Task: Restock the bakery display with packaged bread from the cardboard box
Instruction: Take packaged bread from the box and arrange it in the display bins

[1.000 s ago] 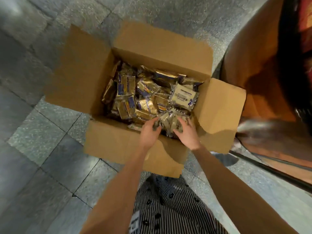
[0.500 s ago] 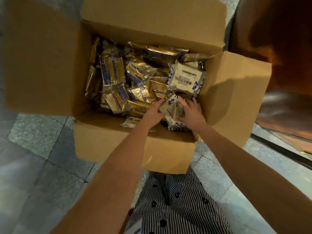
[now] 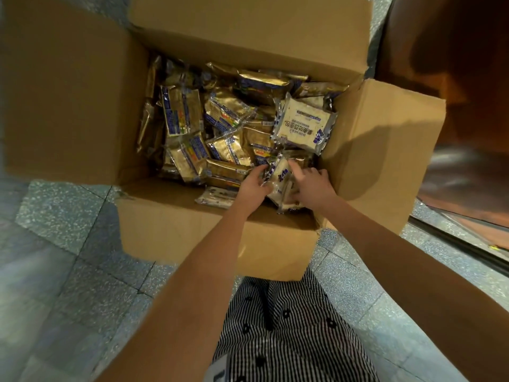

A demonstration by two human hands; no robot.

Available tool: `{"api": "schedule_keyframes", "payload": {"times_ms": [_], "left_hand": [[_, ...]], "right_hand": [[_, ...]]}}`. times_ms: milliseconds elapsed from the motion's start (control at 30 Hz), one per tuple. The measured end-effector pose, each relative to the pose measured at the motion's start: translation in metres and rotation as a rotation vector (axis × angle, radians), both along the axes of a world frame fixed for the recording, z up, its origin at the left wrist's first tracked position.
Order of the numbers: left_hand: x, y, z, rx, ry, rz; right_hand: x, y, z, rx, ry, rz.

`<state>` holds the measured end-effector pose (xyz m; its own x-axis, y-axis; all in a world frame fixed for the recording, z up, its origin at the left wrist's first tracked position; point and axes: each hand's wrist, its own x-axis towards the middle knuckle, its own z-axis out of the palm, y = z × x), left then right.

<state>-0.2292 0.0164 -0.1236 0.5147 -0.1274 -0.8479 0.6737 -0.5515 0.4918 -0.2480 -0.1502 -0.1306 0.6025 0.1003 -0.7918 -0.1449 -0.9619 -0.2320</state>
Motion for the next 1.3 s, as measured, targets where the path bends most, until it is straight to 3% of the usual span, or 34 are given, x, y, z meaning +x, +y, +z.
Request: {"api": "schedule_keyframes", "payload": {"times_ms": [233,567,700,1100,1300], "left_hand": [[-0.007,0.03,0.037,0.032,-0.107,0.247],[-0.051,0.103,0.111,0.008,-0.339,0.65],[-0.103,0.136,0.142,-0.04,-0.423,0.893],[-0.36,0.185,0.235,0.137,-0.806,1.503],[-0.521,0.151,0.261,0.169,-0.828,1.798]], "right_hand": [[0.006,-0.005,0.042,0.142,-0.082,-0.08],[0.003,0.048,0.134,0.424,-0.282,-0.629],[-0.012,0.086,0.161,0.552,-0.293,-0.724],[-0.151,0.206,0.245,0.923,-0.177,-0.355],[-0.281,0.229,0.269,1.063,-0.186,-0.025]]}}
